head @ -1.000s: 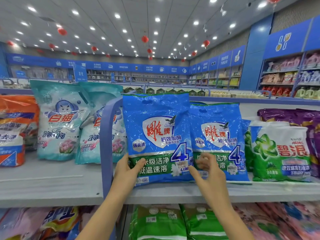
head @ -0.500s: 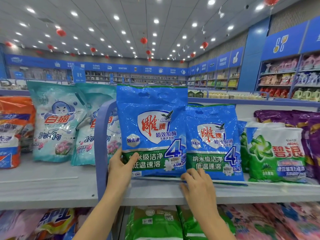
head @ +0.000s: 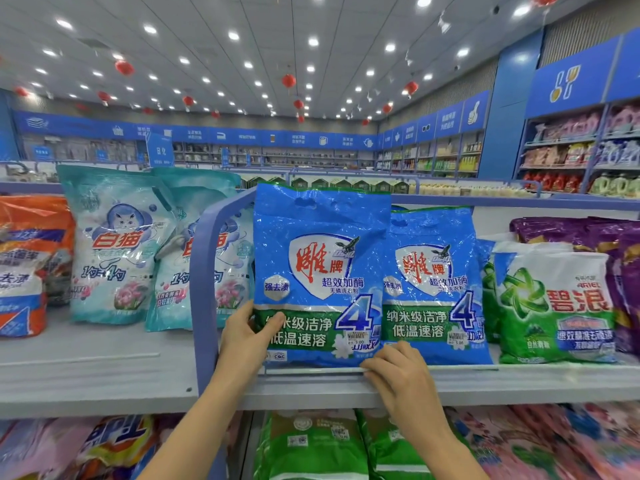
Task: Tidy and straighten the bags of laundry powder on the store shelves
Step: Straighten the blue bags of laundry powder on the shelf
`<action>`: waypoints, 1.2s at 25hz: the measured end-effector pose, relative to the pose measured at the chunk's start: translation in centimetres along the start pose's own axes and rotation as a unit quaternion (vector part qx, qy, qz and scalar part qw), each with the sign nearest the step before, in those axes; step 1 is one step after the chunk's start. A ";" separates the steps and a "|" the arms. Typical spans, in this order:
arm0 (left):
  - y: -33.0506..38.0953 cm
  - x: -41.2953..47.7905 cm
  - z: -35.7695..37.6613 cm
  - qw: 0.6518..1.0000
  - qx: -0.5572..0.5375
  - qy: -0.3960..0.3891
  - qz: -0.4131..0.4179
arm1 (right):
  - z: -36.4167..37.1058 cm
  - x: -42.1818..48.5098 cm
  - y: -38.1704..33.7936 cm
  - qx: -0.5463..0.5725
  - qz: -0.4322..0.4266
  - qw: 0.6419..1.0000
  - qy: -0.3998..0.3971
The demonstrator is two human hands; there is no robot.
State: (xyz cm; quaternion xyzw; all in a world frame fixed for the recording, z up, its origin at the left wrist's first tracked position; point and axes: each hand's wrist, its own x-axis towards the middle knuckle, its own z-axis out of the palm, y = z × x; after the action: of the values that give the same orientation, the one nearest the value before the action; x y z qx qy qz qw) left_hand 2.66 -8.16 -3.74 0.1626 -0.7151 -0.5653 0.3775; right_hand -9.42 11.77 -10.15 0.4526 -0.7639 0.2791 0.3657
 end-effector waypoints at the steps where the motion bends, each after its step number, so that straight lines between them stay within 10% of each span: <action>1: -0.3 -0.1 -0.1 1.000 0.016 -0.013 0.001 | -0.1 -0.1 0.0 0.012 -0.001 1.000 0.002; 11: -1.1 -0.9 -0.5 0.993 0.094 -0.073 -0.012 | -1.0 -0.6 -0.5 0.089 0.062 0.994 0.028; 22: -1.5 0.0 0.7 0.985 0.169 0.021 0.019 | -1.2 8.9 -2.9 0.415 0.397 0.818 -0.011; 30: -1.6 0.3 0.7 0.982 0.186 0.031 -0.006 | -1.1 11.2 -1.7 0.458 0.402 0.792 0.050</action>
State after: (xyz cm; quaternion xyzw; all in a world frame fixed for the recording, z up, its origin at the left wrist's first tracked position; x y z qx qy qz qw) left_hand 1.58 -8.38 -5.19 0.2515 -0.7947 -0.4196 0.3593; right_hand -11.22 6.40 -0.31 0.2050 -0.6403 0.7402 0.0087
